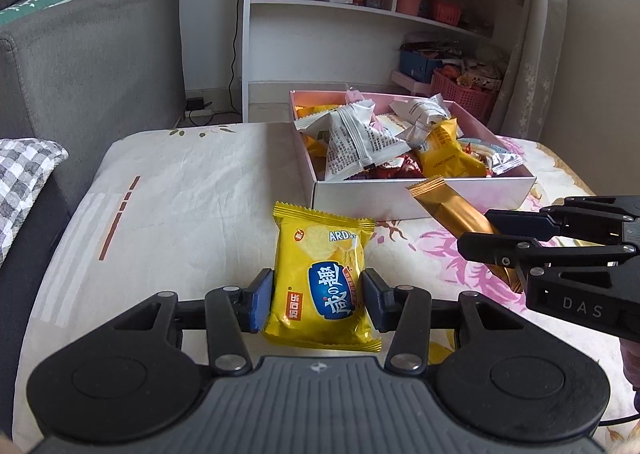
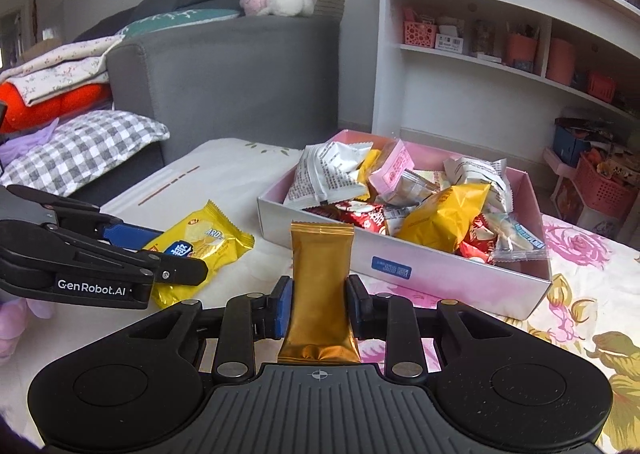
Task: Organize snacks
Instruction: 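Lift both held packs and carry them over the pink box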
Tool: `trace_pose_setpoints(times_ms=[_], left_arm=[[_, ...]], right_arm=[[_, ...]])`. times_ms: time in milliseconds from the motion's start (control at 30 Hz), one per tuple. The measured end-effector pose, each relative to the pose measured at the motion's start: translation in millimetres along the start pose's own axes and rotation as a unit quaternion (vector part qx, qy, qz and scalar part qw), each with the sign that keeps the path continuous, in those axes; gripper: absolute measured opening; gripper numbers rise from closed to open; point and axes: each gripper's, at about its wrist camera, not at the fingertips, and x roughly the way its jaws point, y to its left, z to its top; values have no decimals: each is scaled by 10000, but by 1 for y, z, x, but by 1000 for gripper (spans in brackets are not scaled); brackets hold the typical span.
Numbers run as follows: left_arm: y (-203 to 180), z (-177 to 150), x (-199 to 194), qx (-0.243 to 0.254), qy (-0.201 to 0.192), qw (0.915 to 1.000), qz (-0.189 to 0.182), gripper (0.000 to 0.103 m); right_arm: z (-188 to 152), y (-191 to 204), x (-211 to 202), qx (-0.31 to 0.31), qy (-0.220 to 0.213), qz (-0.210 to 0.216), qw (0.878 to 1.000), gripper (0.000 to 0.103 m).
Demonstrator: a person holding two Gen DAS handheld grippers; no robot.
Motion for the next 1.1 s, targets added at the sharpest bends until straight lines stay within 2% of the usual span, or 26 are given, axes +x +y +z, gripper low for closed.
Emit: trace_pose_setpoints(times_ms=[333, 633, 933, 1100], left_arm=[[-23, 29, 6, -317, -272, 9989, -203, 44], [-60, 72, 46, 128, -438, 9968, -657, 44], [-72, 105, 104, 265, -336, 9968, -670, 44], [-71, 107, 115, 260, -391, 9966, -681, 45]], right_arm=[[22, -54, -8, 897, -257, -352, 9950, 27], [41, -120, 21, 1680, -287, -463, 9843, 27], [35, -170, 50, 2423, -388, -200, 9692, 27], [30, -180, 58, 2678, -469, -22, 9623, 30]])
